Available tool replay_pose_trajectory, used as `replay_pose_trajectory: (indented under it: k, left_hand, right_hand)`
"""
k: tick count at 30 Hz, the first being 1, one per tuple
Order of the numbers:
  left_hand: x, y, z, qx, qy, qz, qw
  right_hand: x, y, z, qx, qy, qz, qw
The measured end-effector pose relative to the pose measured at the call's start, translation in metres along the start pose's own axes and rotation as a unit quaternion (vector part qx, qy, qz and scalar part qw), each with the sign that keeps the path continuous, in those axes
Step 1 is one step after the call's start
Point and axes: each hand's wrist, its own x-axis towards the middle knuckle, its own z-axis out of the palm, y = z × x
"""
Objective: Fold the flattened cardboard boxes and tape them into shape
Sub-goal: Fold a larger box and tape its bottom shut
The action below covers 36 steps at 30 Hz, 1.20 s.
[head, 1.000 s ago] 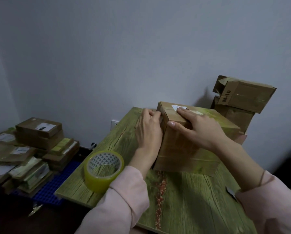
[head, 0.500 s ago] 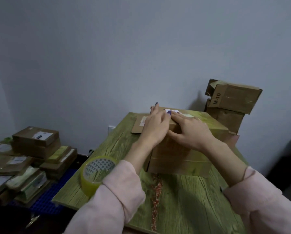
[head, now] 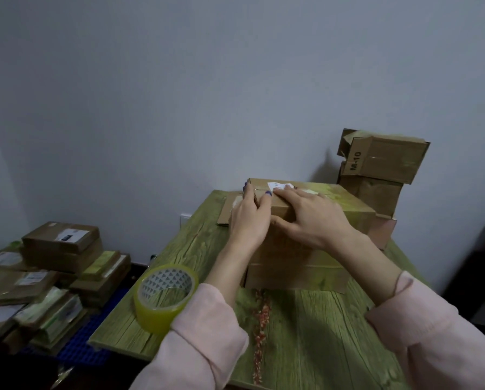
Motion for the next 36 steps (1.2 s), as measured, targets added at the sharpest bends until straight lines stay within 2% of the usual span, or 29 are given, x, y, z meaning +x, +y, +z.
replay_pose_trajectory:
  k: [5, 10, 12, 13, 15, 17, 18, 20, 24, 28, 30, 31, 33, 36]
  left_hand:
    - [-0.009, -0.015, 0.003, -0.043, -0.021, -0.014, 0.999]
    - [-0.014, -0.013, -0.005, 0.022, -0.088, -0.092, 0.992]
    - [-0.014, -0.009, -0.007, 0.042, -0.071, -0.089, 0.993]
    - [-0.014, -0.006, -0.009, 0.058, -0.046, -0.059, 0.996]
    - [-0.007, 0.002, -0.015, 0.113, -0.011, 0.090, 0.989]
    - [0.006, 0.008, -0.017, 0.179, -0.035, 0.232, 0.955]
    - [0.012, 0.011, -0.016, 0.203, -0.060, 0.253, 0.944]
    - [0.018, 0.015, -0.011, 0.234, -0.086, 0.224, 0.942]
    - [0.016, 0.024, -0.005, 0.268, -0.043, 0.154, 0.950]
    - [0.010, 0.040, 0.009, 0.490, -0.016, 0.112, 0.865]
    - [0.009, 0.052, 0.015, 0.542, -0.031, 0.088, 0.835]
    - [0.010, 0.057, 0.020, 0.531, -0.046, 0.105, 0.840]
    - [0.014, 0.062, 0.034, 0.444, -0.105, 0.166, 0.874]
    - [0.015, 0.064, 0.038, 0.354, -0.157, 0.163, 0.907]
  right_hand:
    - [-0.001, -0.001, -0.001, -0.015, -0.007, 0.028, 0.999]
    - [-0.002, 0.007, -0.007, -0.003, -0.051, 0.063, 0.997]
    - [-0.004, 0.019, -0.009, 0.012, -0.072, 0.102, 0.992]
    - [-0.005, 0.027, -0.011, 0.026, -0.080, 0.112, 0.990]
    - [-0.007, 0.042, -0.015, 0.068, -0.074, 0.123, 0.987]
    - [-0.007, 0.055, -0.018, 0.105, -0.047, 0.141, 0.983]
    - [-0.007, 0.060, -0.018, 0.113, -0.046, 0.149, 0.981]
    - [-0.006, 0.065, -0.014, 0.109, -0.067, 0.150, 0.980]
    - [-0.008, 0.067, -0.007, 0.110, -0.069, 0.146, 0.981]
    - [-0.007, 0.068, -0.008, 0.117, -0.069, 0.144, 0.980]
    - [-0.007, 0.069, -0.008, 0.121, -0.059, 0.139, 0.981]
    - [-0.008, 0.070, -0.006, 0.126, -0.050, 0.136, 0.981]
    - [-0.009, 0.070, -0.003, 0.138, -0.029, 0.137, 0.980]
    - [-0.008, 0.069, -0.004, 0.143, -0.022, 0.159, 0.977]
